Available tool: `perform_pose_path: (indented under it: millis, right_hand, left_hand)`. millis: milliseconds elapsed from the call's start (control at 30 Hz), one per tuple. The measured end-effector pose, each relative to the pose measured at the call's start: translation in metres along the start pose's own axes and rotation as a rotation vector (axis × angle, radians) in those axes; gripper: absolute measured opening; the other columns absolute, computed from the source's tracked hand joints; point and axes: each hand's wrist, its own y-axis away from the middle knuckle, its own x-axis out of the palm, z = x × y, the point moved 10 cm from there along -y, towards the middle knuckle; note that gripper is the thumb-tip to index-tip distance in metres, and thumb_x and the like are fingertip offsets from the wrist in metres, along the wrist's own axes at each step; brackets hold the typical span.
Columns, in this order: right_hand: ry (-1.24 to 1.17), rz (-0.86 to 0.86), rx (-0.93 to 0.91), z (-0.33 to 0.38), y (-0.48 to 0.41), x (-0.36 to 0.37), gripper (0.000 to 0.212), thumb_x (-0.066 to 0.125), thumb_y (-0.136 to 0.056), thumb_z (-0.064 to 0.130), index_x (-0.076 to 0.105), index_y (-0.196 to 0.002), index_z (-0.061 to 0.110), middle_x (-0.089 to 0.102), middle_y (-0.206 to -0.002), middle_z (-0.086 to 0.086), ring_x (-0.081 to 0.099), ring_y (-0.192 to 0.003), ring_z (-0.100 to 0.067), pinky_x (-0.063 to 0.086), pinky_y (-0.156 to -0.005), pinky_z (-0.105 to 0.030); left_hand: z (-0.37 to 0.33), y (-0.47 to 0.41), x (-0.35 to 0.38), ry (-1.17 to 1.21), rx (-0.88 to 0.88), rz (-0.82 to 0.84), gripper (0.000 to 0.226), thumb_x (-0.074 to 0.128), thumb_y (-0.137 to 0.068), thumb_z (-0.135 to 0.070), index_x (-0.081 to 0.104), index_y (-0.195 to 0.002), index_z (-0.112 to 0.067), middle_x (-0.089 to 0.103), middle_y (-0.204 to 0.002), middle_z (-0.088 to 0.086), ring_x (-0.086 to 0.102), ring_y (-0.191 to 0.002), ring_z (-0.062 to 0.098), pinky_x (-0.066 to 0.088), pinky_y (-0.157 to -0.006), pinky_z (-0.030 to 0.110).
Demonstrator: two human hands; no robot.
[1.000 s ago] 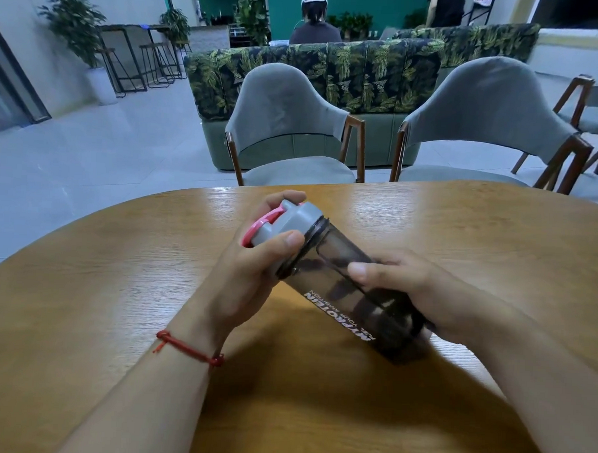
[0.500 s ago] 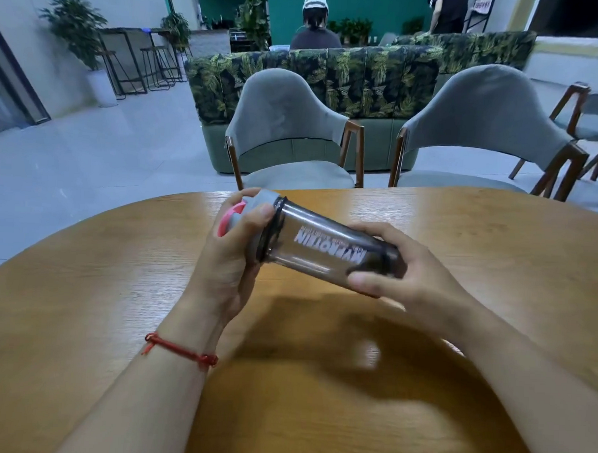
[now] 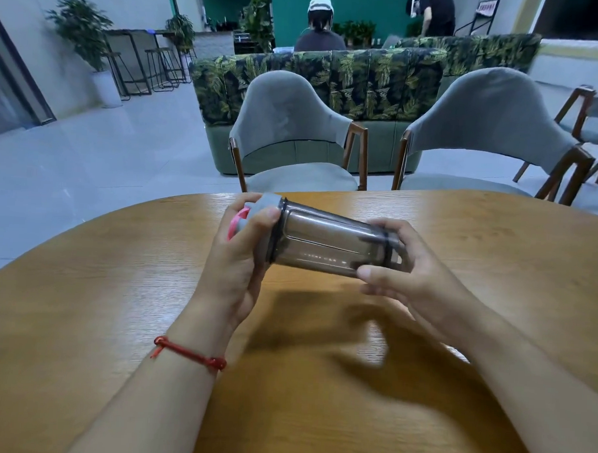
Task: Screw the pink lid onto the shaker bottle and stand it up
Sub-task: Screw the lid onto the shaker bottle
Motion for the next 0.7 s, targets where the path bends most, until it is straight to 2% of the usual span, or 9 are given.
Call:
perform_pose_path:
  millis: [67,133,233,300,367,433,533,600,700]
  right_hand:
    - [0.043,-0.043,-0.005,0.002,0.0,-0.005,0.066,0.105,-0.068,0.048,0.076,-0.127,0.043,0.072,-0.132,-0.009,0.082,-0.107,-0.036,0.069,-0.075,-0.036]
    - [-0.022,-0.044,0.066,-0.001,0.001,-0.005,0.057,0.093,-0.077,0.071,0.081,-0.116,0.032,0.078,-0.109,-0.018,0.08,-0.076,-0.028,0.062,-0.056,-0.028]
    - [-0.013,0.001,0.315,-0.031,0.004,-0.008,0.091,0.058,-0.088,0.091,0.078,-0.121,0.008,0.077,-0.08,-0.027,0.067,-0.05,-0.026,0.051,-0.041,-0.025]
    - [-0.064,0.057,0.363,-0.04,0.005,-0.006,0.099,0.051,-0.092,0.091,0.073,-0.131,0.004,0.082,-0.092,-0.033,0.072,-0.056,-0.029,0.056,-0.045,-0.027]
    - [-0.121,0.062,0.314,-0.035,0.003,0.0,0.088,0.058,-0.093,0.087,0.07,-0.138,0.013,0.081,-0.121,-0.033,0.081,-0.074,-0.033,0.065,-0.058,-0.034]
    - [-0.109,0.031,0.194,-0.024,-0.001,0.002,0.072,0.08,-0.085,0.07,0.067,-0.143,0.029,0.069,-0.146,-0.022,0.085,-0.097,-0.037,0.07,-0.076,-0.042]
    - [0.193,-0.018,-0.014,-0.005,-0.002,-0.002,0.086,0.094,-0.074,0.047,0.056,-0.15,0.053,0.057,-0.155,-0.001,0.079,-0.119,-0.034,0.068,-0.094,-0.046]
    - [0.339,-0.061,-0.103,0.007,0.001,-0.003,0.086,0.094,-0.074,0.049,0.055,-0.149,0.058,0.059,-0.154,0.003,0.08,-0.114,-0.03,0.069,-0.094,-0.047]
    - [0.28,-0.073,-0.1,0.014,0.004,-0.004,0.069,0.095,-0.073,0.063,0.068,-0.136,0.051,0.073,-0.134,-0.001,0.084,-0.085,-0.023,0.07,-0.073,-0.035]
  left_hand:
    - [-0.001,-0.001,-0.002,0.019,-0.013,0.01,0.039,0.094,-0.084,-0.032,0.078,-0.119,-0.027,0.082,-0.109,0.003,0.079,-0.096,0.017,0.066,-0.078,0.034]
    - [-0.005,0.0,0.004,0.006,0.011,0.084,0.055,0.097,-0.082,-0.036,0.072,-0.129,-0.022,0.075,-0.119,0.008,0.073,-0.107,0.021,0.064,-0.086,0.037]
    - [-0.008,0.004,0.017,-0.068,0.06,0.19,0.08,0.096,-0.084,-0.04,0.056,-0.147,-0.012,0.06,-0.128,0.016,0.067,-0.111,0.025,0.06,-0.094,0.041]
    - [-0.007,0.004,0.018,-0.075,0.075,0.204,0.083,0.092,-0.089,-0.033,0.049,-0.154,-0.004,0.057,-0.129,0.018,0.068,-0.109,0.024,0.059,-0.094,0.041]
    - [-0.007,0.004,0.016,-0.076,0.073,0.171,0.073,0.085,-0.092,-0.026,0.051,-0.153,-0.005,0.061,-0.127,0.017,0.07,-0.106,0.022,0.06,-0.091,0.039]
    - [-0.003,0.002,0.01,-0.062,0.048,0.095,0.056,0.086,-0.087,-0.028,0.066,-0.138,-0.014,0.069,-0.119,0.012,0.072,-0.1,0.019,0.062,-0.086,0.035]
    - [0.006,0.0,-0.003,0.034,-0.06,-0.045,0.039,0.088,-0.08,-0.033,0.077,-0.115,-0.022,0.077,-0.098,0.003,0.074,-0.084,0.013,0.064,-0.073,0.029]
    - [0.011,-0.001,-0.01,0.086,-0.115,-0.095,0.042,0.09,-0.078,-0.033,0.078,-0.115,-0.016,0.077,-0.093,0.004,0.073,-0.078,0.014,0.065,-0.069,0.029]
    - [0.012,-0.003,-0.013,0.085,-0.114,-0.086,0.027,0.093,-0.078,-0.033,0.085,-0.1,-0.021,0.079,-0.093,0.004,0.075,-0.08,0.016,0.065,-0.071,0.032]
